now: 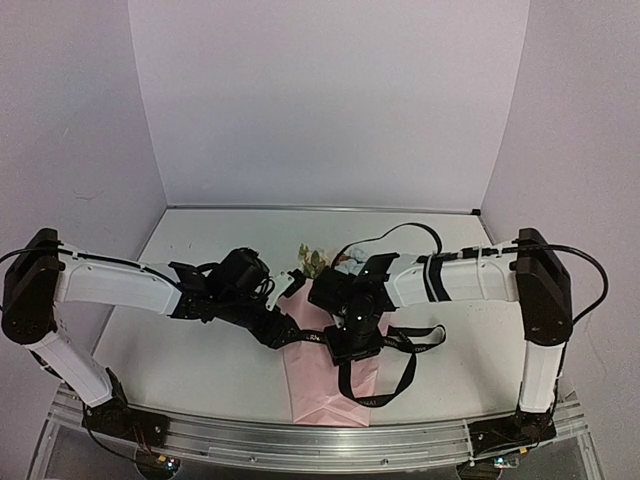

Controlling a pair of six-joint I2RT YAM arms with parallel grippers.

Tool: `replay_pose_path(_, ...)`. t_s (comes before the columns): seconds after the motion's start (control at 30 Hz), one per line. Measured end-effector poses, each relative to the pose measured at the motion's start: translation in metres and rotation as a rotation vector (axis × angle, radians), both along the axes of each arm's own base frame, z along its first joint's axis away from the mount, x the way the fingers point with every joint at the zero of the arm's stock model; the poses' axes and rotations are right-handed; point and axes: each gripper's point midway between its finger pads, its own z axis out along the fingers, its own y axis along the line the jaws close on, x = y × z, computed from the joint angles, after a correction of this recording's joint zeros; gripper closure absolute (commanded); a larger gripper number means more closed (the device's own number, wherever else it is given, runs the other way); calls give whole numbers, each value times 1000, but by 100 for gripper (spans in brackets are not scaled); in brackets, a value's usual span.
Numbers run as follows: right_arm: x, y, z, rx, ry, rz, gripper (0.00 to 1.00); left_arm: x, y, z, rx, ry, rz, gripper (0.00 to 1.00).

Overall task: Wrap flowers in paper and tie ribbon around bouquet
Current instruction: Cross the ribbon over the folded bouquet.

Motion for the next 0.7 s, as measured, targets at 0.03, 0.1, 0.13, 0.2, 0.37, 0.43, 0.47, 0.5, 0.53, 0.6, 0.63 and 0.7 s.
replay_pose_path(0.03, 1, 0, -1, -4, -5, -10, 67, 0, 0, 0, -1, 0, 0, 37)
replay_pose_path(0.1, 1, -1, -3, -11, -10, -22, 74, 0, 0, 0, -1, 0, 0, 37)
replay_pose_path(0.13, 1, -1, -3, -14, -11, -24, 80, 0, 0, 0, -1, 0, 0, 37)
replay_pose_path(0.2, 1, -2, -4, -18, -13, -32, 91, 0, 0, 0, -1, 0, 0, 37)
replay_pose_path(0.37, 2, -3, -8, -27, -15, -37, 100, 0, 0, 0, 0, -1, -1, 37)
replay_pose_path(0.43, 2, -3, -8, -29, -16, -37, 100, 0, 0, 0, 0, -2, -1, 38)
replay_pose_path(0.47, 2, -3, -8, -29, -16, -36, 100, 0, 0, 0, 0, -2, -3, 38)
replay_pose_path(0.5, 2, -3, -8, -29, -17, -33, 100, 0, 0, 0, 1, -4, -6, 38)
replay_pose_path(0.53, 2, -4, -8, -29, -18, -31, 100, 0, 0, 0, 3, -7, -10, 38)
replay_pose_path(0.6, 3, -7, -8, -28, -18, -32, 96, 0, 0, -1, 8, -14, -23, 38)
replay_pose_path(0.63, 2, -10, -7, -29, -17, -35, 90, 0, 0, -2, 11, -16, -27, 38)
replay_pose_path(0.7, 2, -15, -2, -25, -18, -42, 75, 0, 0, -4, 22, -20, -34, 38)
